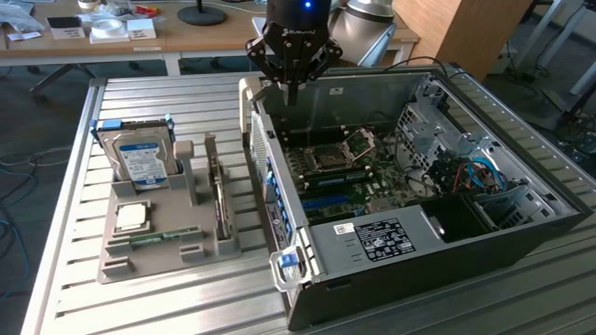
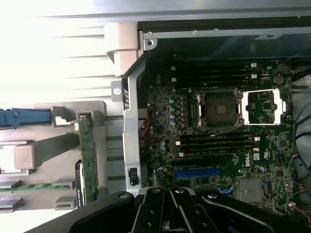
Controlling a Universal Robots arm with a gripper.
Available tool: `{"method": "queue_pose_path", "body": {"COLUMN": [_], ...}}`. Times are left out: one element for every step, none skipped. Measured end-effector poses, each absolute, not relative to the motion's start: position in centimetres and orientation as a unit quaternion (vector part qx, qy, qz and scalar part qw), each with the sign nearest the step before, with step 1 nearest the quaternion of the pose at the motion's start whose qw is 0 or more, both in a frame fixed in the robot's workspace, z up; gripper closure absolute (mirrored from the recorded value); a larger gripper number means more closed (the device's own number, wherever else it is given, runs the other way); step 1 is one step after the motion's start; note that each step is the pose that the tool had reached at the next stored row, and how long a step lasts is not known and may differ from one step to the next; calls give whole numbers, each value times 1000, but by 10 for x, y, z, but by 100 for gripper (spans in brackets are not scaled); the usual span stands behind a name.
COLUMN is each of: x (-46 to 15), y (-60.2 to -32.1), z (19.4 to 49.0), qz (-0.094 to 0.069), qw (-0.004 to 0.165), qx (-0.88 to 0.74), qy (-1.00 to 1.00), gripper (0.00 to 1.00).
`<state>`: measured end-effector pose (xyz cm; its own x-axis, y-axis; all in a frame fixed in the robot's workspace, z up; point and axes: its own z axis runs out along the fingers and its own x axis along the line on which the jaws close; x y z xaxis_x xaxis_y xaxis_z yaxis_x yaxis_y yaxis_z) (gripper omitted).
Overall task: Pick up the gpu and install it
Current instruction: 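Reach for the gpu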
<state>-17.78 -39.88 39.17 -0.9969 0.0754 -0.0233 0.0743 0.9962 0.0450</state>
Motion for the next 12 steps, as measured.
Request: {"method": "queue_pose_path", "body": {"x": [-179,-179,-180,-180,-180,-180,-180,-180,-181,-181,-181,-181], "y": [-399,-399,-399,-399,-399,-399,-399,-399,-399,-399,-399,-399], "z": [392,392,392,392,392,392,392,392,392,392,392,392], "qz": [22,22,22,22,22,22,22,22,22,22,22,22], "qw": [13,13,13,13,12,13,12,12,12,12,12,12], "qx": [37,37,37,37,37,37,37,37,37,37,37,37], "qy": [999,999,999,999,999,999,999,999,999,999,999,999], "gripper": [89,89,89,89,89,89,89,89,89,89,89,89]}}
